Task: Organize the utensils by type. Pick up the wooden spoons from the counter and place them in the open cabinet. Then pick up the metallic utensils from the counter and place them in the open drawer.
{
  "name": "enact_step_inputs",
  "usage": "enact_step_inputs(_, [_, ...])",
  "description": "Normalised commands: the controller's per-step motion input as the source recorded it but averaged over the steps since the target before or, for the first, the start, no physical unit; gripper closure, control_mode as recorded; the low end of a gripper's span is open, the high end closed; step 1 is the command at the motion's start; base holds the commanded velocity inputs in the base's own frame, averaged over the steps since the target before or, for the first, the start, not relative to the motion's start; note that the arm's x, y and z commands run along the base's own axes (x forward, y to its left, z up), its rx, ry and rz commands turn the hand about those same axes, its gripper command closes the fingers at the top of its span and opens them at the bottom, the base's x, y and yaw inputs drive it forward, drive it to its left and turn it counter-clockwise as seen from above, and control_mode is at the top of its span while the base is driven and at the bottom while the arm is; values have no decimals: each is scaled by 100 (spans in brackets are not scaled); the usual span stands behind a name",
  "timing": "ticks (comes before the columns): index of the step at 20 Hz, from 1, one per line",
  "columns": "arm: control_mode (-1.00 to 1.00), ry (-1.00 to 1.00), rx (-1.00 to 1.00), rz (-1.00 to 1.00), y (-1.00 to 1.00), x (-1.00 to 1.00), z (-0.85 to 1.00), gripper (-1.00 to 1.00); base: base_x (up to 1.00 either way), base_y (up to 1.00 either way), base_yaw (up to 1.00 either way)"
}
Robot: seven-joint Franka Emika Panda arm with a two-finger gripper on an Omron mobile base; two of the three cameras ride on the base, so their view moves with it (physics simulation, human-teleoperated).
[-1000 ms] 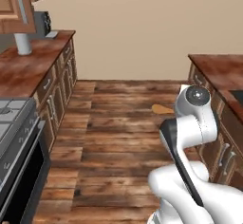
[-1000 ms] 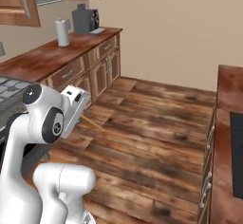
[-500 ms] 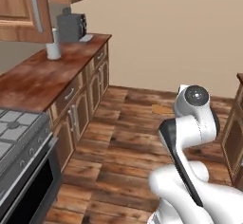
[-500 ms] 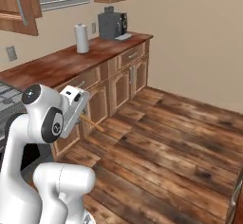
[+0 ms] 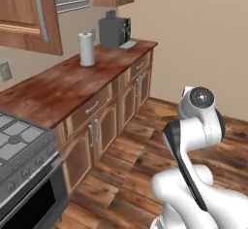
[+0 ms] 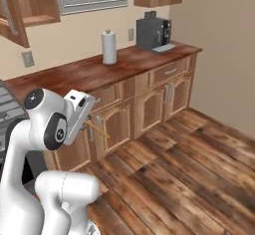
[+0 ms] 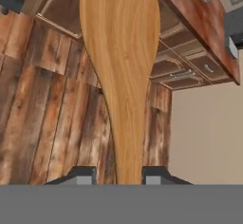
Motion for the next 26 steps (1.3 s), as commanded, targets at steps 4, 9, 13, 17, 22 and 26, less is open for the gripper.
enact_step_inputs(4, [100, 0, 0, 0, 0, 0, 0, 100, 100, -54, 51])
enact_step_inputs(9, [100, 0, 0, 0, 0, 0, 0, 100, 100, -39, 51])
enact_step_inputs(13, [100, 0, 0, 0, 0, 0, 0, 100, 100, -29, 54])
enact_step_inputs(17, [100, 0, 0, 0, 0, 0, 0, 100, 94, -33, 52])
enact_step_inputs(22, [100, 0, 0, 0, 0, 0, 0, 100, 66, -25, 45])
enact_step_inputs(26, [100, 0, 0, 0, 0, 0, 0, 100, 43, -32, 36])
